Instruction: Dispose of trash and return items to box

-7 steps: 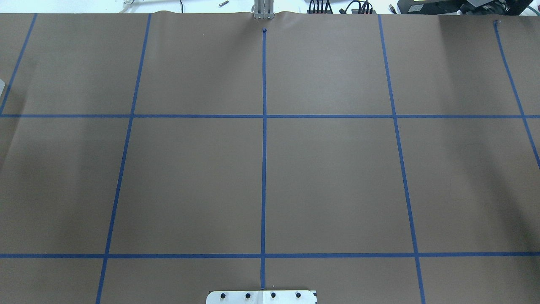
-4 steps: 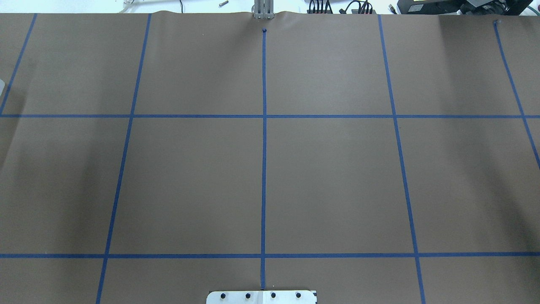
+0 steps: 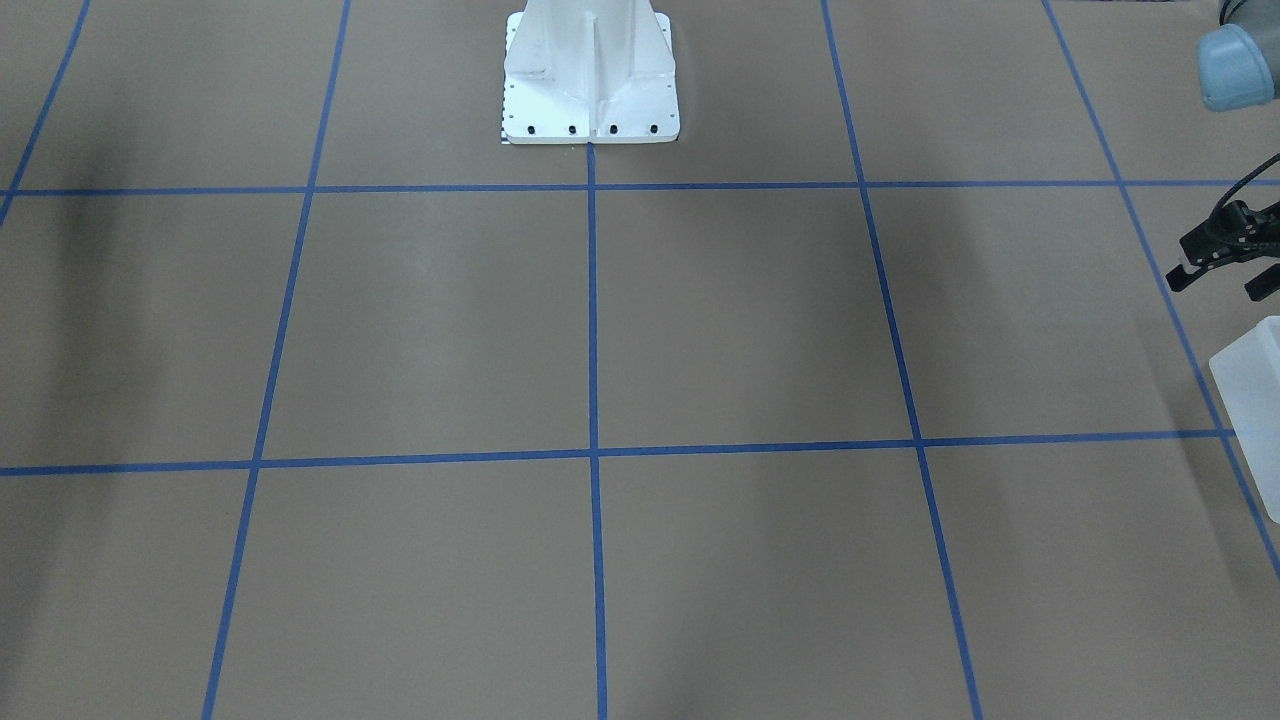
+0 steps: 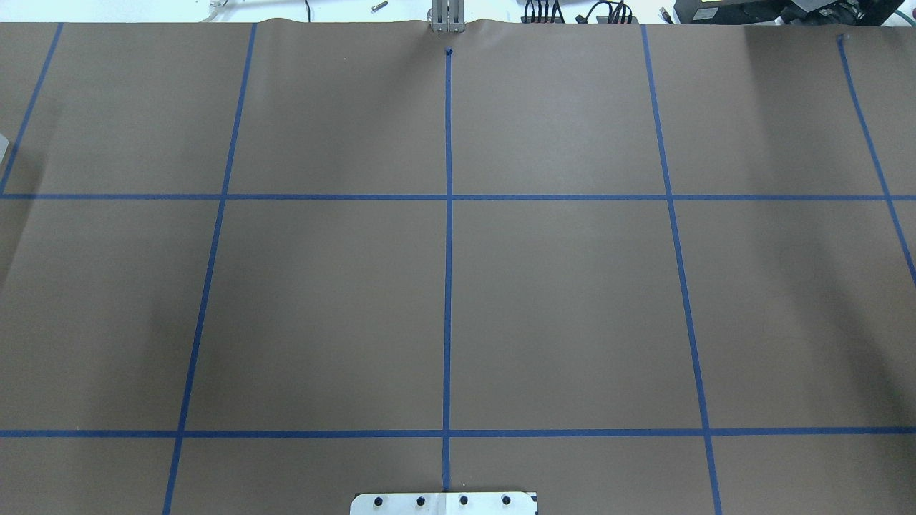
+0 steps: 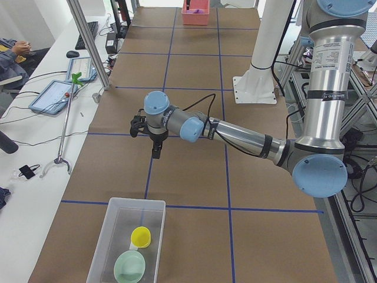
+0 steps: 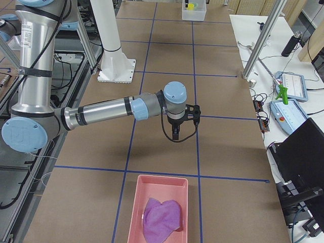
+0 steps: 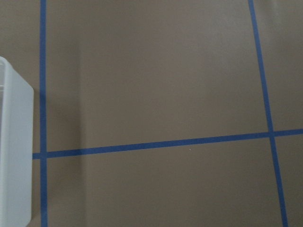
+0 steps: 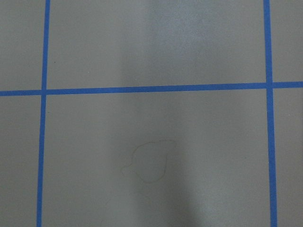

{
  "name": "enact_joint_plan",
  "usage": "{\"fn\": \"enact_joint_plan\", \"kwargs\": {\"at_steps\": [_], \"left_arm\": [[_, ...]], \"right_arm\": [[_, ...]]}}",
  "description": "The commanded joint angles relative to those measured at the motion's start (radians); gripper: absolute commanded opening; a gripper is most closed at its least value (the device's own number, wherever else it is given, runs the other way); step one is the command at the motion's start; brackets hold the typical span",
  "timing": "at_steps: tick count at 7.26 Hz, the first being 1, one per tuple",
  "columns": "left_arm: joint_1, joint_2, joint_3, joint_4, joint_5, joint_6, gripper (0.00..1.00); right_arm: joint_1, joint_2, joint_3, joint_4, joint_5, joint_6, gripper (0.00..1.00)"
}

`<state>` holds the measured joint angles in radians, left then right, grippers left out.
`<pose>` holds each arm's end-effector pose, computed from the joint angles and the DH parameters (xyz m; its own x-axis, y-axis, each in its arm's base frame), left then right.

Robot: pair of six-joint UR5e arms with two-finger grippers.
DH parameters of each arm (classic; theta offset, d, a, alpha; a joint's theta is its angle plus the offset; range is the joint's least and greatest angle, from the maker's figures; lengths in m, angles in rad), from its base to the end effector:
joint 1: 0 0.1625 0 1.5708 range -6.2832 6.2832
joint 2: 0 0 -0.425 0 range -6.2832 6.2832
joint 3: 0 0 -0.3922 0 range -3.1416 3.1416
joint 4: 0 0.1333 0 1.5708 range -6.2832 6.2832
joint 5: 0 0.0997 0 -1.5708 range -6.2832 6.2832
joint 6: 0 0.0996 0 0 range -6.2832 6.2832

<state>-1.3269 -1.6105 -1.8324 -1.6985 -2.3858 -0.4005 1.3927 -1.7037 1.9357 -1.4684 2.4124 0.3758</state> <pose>0.0643 -0.5101 0.4914 0.6312 0.0790 -0.7716 0.0288 0.9917 0.1250 -0.0201 -0.4448 0.5235 0.6311 0.0073 0.7757 -0.0691 0.9965 0.0468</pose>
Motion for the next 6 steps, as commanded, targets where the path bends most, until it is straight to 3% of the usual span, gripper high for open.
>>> {"fn": "enact_joint_plan", "kwargs": {"at_steps": [1,3,6], "left_arm": [[0.028,0.010,-0.057,0.082,0.069,0.011,0.97],[0.017,0.039,-0.056,0.083,0.100,0.168,0.97],[0.017,0.046,-0.045,0.082,0.128,0.180,0.98]], "right_arm": [[-0.049,0.007,0.002,-0.001,-0.093,-0.003,1.00],[-0.102,0.001,0.015,-0.003,-0.186,-0.015,1.00],[-0.113,0.001,0.031,0.003,-0.211,-0.063,1.00]]}}
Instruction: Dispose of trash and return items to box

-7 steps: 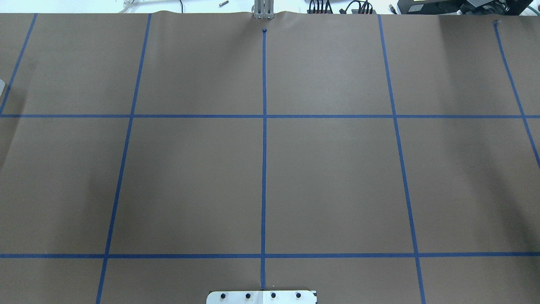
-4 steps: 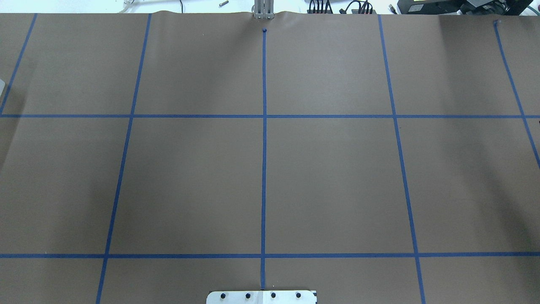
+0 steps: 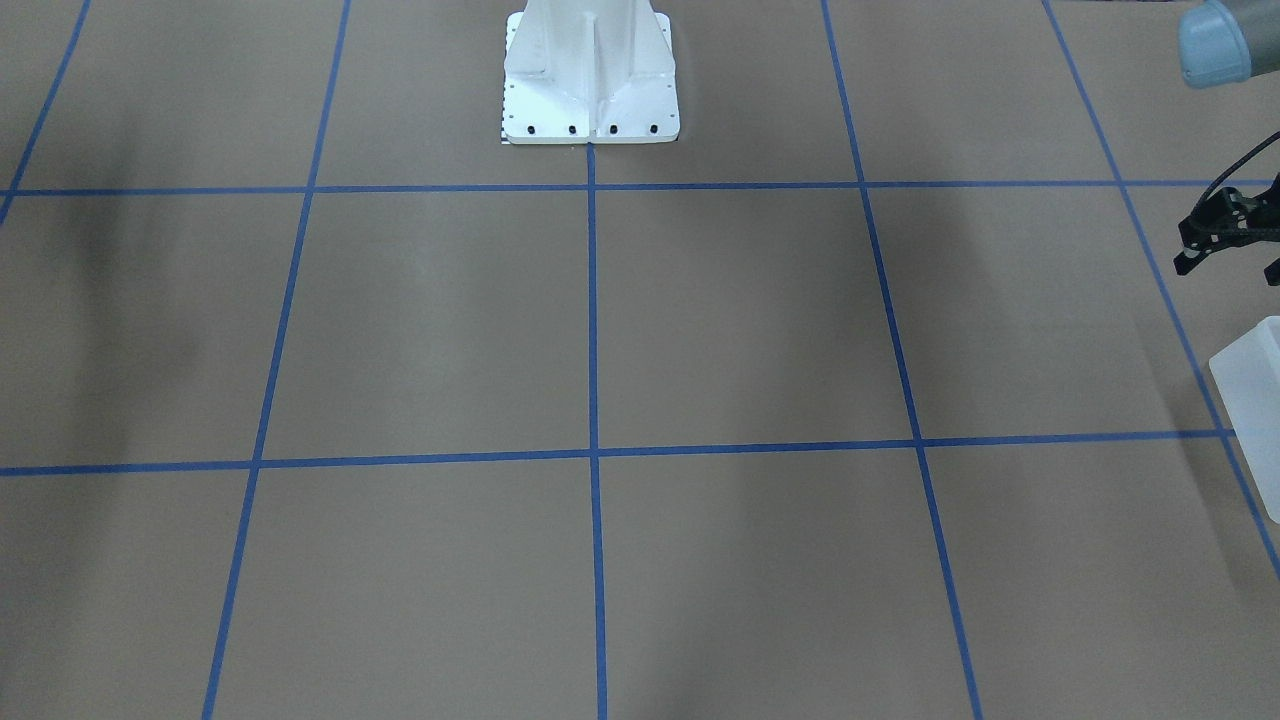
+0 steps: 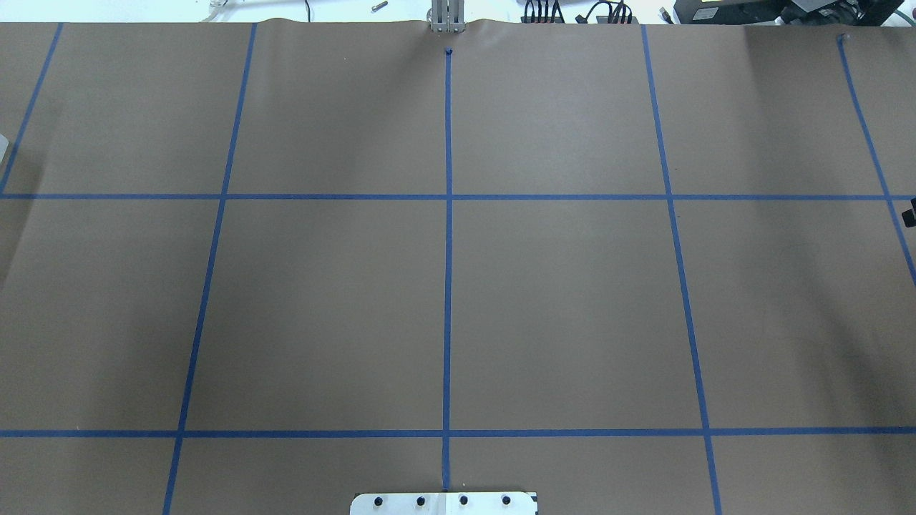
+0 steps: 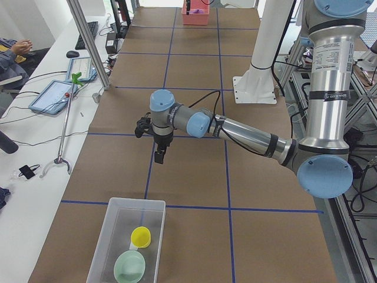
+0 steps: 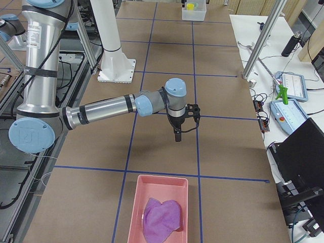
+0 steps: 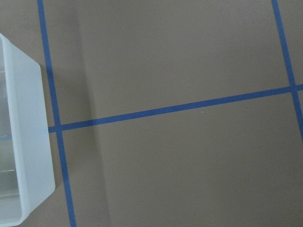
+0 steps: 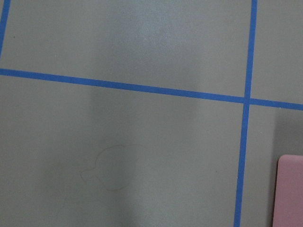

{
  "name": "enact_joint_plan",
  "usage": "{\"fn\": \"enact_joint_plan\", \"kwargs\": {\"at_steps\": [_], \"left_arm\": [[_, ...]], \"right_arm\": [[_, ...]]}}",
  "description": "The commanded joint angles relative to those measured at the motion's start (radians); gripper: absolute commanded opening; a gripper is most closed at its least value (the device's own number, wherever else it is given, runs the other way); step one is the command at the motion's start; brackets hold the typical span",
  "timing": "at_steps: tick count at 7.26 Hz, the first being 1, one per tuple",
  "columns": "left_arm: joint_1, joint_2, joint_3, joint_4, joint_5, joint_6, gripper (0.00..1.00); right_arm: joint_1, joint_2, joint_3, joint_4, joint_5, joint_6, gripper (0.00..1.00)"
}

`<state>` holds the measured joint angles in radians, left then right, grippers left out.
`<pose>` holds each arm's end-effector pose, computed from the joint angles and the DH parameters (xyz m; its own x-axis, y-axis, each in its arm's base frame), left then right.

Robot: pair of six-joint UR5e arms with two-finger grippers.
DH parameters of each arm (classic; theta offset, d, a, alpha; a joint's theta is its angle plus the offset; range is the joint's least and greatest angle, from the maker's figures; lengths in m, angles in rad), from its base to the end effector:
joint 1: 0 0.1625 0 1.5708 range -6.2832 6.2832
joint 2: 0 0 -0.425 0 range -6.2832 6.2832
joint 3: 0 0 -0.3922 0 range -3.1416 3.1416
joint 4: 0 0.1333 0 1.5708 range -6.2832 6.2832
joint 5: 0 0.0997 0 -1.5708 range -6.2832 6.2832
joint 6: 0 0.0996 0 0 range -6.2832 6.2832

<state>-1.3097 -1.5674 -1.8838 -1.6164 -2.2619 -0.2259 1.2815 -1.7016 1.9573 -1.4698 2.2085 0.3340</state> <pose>0.0596 -0.4936 0.5053 0.7240 0.1997 -0.6603 -0.0820 0.9753 0.2051 -0.0561 -0.4480 0.5248 0.7591 -0.1104 0.6415 0.0195 0.9889 0.1470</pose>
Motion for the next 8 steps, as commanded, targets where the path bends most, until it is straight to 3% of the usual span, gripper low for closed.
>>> {"fn": "enact_joint_plan", "kwargs": {"at_steps": [1,8], "left_arm": [[0.000,0.015,-0.004,-0.003,0.002,0.004,0.98],[0.003,0.009,-0.001,-0.010,0.002,-0.004,0.98]], "right_arm": [[-0.002,-0.003,0.014,0.006,-0.003,-0.019,1.00],[-0.004,0.002,0.012,0.006,0.023,-0.007,1.00]]}}
